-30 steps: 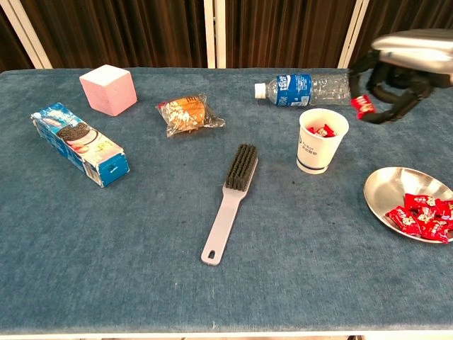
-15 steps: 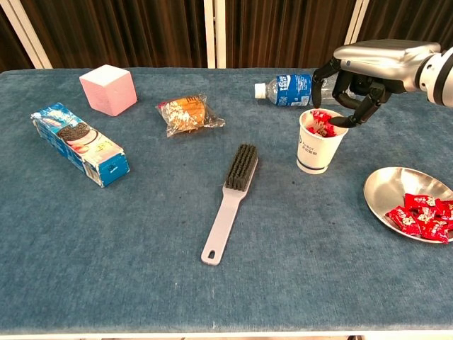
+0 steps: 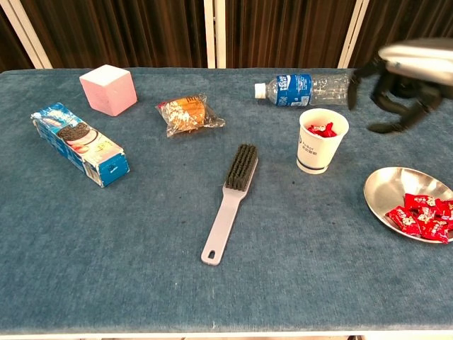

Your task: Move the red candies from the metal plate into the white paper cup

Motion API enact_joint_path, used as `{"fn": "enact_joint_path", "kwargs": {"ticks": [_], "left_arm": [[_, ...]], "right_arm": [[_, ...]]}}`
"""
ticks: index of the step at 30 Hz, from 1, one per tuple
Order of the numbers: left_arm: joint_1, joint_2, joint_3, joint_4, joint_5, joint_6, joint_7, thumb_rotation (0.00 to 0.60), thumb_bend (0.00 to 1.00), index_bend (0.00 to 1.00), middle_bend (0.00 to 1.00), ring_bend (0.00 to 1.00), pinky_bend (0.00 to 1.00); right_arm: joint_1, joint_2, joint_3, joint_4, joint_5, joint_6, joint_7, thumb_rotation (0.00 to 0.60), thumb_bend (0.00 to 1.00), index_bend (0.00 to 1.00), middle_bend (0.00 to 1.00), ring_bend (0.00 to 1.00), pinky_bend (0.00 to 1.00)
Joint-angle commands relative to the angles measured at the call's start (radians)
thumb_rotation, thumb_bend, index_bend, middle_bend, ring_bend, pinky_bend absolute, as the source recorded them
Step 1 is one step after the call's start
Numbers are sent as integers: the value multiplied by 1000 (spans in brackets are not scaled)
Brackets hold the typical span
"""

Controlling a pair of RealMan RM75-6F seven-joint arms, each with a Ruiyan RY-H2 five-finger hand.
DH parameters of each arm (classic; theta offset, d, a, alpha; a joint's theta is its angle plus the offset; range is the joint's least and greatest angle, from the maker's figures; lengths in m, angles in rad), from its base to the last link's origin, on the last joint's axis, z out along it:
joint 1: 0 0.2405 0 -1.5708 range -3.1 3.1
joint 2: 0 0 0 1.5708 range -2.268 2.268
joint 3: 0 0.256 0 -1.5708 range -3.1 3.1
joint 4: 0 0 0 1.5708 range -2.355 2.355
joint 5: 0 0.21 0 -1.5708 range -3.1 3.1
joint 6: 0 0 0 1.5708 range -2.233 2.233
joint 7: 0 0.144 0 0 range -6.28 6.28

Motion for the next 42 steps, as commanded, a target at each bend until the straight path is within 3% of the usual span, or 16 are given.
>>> {"fn": "enact_joint_path", "kwargs": {"ticks": [1, 10, 42], "left_arm": [[-1, -2, 1, -1, 2, -1, 2, 600, 0, 0, 0, 0, 0], [5, -3, 8, -5, 8, 8, 7, 600, 0, 0, 0, 0, 0], [7, -8, 6, 6, -4, 1, 0, 600, 0, 0, 0, 0, 0]], "right_arm": [[-62, 37, -83, -5, -59, 26, -24, 600, 401, 500, 878, 1000, 1000], [-124, 12, -155, 24, -85, 19, 8, 600, 358, 502, 878, 1000, 1000], [-104, -51, -127, 121, -60, -79, -24, 600, 367, 538, 878, 1000, 1000]]}}
